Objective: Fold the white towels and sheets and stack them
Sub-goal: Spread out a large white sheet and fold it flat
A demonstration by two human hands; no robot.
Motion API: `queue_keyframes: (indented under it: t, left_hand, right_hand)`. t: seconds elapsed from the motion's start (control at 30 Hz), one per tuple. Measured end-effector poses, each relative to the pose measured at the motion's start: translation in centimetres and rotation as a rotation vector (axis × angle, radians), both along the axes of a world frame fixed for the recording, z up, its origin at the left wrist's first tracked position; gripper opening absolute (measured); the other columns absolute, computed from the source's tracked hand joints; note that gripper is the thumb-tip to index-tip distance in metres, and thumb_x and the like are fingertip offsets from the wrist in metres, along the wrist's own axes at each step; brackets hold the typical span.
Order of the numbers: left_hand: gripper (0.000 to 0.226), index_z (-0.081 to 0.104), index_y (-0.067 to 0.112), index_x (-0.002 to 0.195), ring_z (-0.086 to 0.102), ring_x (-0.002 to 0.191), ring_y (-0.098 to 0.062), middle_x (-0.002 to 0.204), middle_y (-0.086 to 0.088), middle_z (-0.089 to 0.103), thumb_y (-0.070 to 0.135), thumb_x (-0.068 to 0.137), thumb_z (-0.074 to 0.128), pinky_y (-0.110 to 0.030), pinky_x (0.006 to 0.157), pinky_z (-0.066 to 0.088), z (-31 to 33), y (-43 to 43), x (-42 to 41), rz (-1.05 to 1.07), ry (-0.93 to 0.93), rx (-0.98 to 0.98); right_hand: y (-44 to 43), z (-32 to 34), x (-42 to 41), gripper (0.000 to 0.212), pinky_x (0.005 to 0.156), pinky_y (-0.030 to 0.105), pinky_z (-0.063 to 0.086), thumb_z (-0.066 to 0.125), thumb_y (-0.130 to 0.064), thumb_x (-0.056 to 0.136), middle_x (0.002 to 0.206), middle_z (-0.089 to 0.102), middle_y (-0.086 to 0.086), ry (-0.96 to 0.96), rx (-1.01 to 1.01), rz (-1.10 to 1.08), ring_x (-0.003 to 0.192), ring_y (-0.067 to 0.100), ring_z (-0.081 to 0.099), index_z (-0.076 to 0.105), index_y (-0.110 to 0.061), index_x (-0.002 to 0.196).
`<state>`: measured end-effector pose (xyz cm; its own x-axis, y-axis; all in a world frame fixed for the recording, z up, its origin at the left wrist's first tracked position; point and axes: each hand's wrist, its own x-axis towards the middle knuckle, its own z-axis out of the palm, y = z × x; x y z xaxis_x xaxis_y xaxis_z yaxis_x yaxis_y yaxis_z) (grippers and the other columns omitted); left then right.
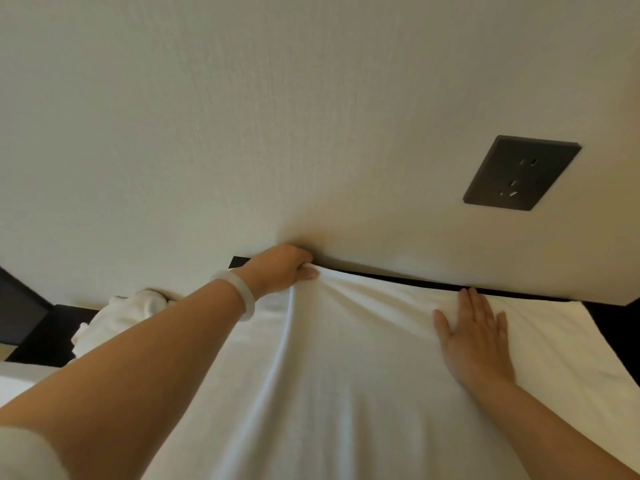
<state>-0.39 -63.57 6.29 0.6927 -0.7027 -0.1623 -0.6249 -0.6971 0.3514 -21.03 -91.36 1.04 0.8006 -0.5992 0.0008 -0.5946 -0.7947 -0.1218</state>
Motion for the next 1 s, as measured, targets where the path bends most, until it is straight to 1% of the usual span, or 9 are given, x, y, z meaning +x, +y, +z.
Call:
queue_keyframes:
  t: [0.23, 0.3, 0.37, 0.43, 0.5, 0.7, 0.8, 0.9, 1.0]
  left_hand:
    - [0.027, 0.054, 0.037, 0.069, 0.046, 0.057, -0.002, 0.065, 0.017, 0.051, 0.049, 0.081, 0.074, -0.018, 0.055, 0.033, 0.4, 3.2, 1.2, -0.04, 0.237, 0.029]
    - [0.017, 0.061, 0.033, 0.08, 0.052, 0.066, -0.007, 0.071, 0.016, 0.055, 0.042, 0.081, 0.076, -0.022, 0.059, 0.036, 0.4, 3.5, 1.2, -0.035, 0.232, 0.018]
    - [0.021, 0.063, 0.023, 0.092, 0.052, 0.069, -0.011, 0.075, 0.012, 0.055, 0.036, 0.083, 0.075, -0.025, 0.061, 0.037, 0.5, 2.8, 0.8, -0.035, 0.223, 0.017]
    - [0.027, 0.058, 0.022, 0.1, 0.049, 0.069, -0.008, 0.077, 0.012, 0.052, 0.036, 0.083, 0.075, -0.024, 0.06, 0.036, 0.7, 1.9, 0.4, -0.044, 0.221, 0.038]
    - [0.034, 0.054, 0.026, 0.107, 0.048, 0.072, -0.005, 0.082, 0.013, 0.051, 0.039, 0.083, 0.075, -0.025, 0.064, 0.036, 1.0, 1.9, 0.4, -0.065, 0.238, 0.077]
    - [0.022, 0.061, 0.03, 0.079, 0.051, 0.073, -0.01, 0.077, 0.009, 0.057, 0.048, 0.081, 0.074, -0.023, 0.065, 0.037, 2.4, 6.4, 2.6, -0.048, 0.27, 0.324]
    - [0.026, 0.067, 0.023, 0.087, 0.053, 0.081, -0.013, 0.084, 0.003, 0.057, 0.049, 0.087, 0.066, -0.028, 0.074, 0.039, 2.5, 8.8, 3.6, 0.019, 0.234, 0.412]
    - [0.021, 0.062, 0.017, 0.089, 0.059, 0.098, -0.026, 0.097, 0.0, 0.058, 0.037, 0.095, 0.06, -0.033, 0.082, 0.044, 1.7, 10.9, 4.7, 0.12, 0.108, 0.324]
    - [0.03, 0.056, 0.015, 0.078, 0.054, 0.087, -0.022, 0.082, 0.004, 0.054, 0.039, 0.095, 0.059, -0.031, 0.071, 0.042, 0.4, 11.8, 5.0, 0.256, 0.069, 0.15]
  right_hand:
    - [-0.3, 0.0, 0.1, 0.073, 0.123, 0.043, -0.002, 0.021, -0.054, 0.1, 0.166, 0.005, 0.002, 0.057, -0.014, -0.004, 0.152, 0.016, 0.0, 0.007, -0.013, 0.158]
    - [0.3, 0.7, 0.4, 0.067, 0.122, 0.049, 0.002, 0.023, -0.045, 0.102, 0.165, 0.008, 0.007, 0.069, -0.102, 0.0, 0.152, 0.023, 0.005, 0.008, -0.01, 0.158]
    - [2.2, 1.6, 1.3, 0.059, 0.12, 0.052, 0.012, 0.039, -0.026, 0.1, 0.159, 0.025, 0.015, 0.033, -0.23, 0.102, 0.147, 0.032, 0.02, 0.026, -0.003, 0.153]
    - [5.2, 1.3, 2.1, 0.053, 0.12, 0.044, 0.019, 0.044, -0.022, 0.099, 0.156, 0.033, 0.015, 0.003, -0.184, 0.26, 0.144, 0.03, 0.029, 0.036, -0.003, 0.149]
    - [7.7, 0.2, 2.1, 0.054, 0.123, 0.037, 0.008, 0.031, -0.028, 0.103, 0.161, 0.023, 0.011, -0.031, -0.044, 0.284, 0.149, 0.024, 0.019, 0.026, -0.01, 0.154]
    - [8.0, -0.5, 1.6, 0.06, 0.123, 0.038, 0.001, 0.025, -0.04, 0.102, 0.165, 0.013, 0.007, -0.072, 0.023, 0.247, 0.152, 0.02, 0.007, 0.019, -0.015, 0.156]
    - [8.3, -0.3, 1.6, 0.06, 0.123, 0.038, 0.002, 0.028, -0.042, 0.102, 0.164, 0.015, 0.008, -0.064, 0.027, 0.252, 0.151, 0.021, 0.009, 0.021, -0.014, 0.155]
    - [8.5, 0.0, 1.7, 0.061, 0.123, 0.039, 0.004, 0.033, -0.041, 0.102, 0.164, 0.018, 0.009, -0.064, 0.007, 0.24, 0.151, 0.022, 0.012, 0.024, -0.012, 0.155]
    - [8.4, -0.1, 1.8, 0.061, 0.123, 0.038, 0.005, 0.033, -0.041, 0.102, 0.164, 0.017, 0.009, -0.054, 0.0, 0.233, 0.151, 0.022, 0.012, 0.024, -0.012, 0.155]
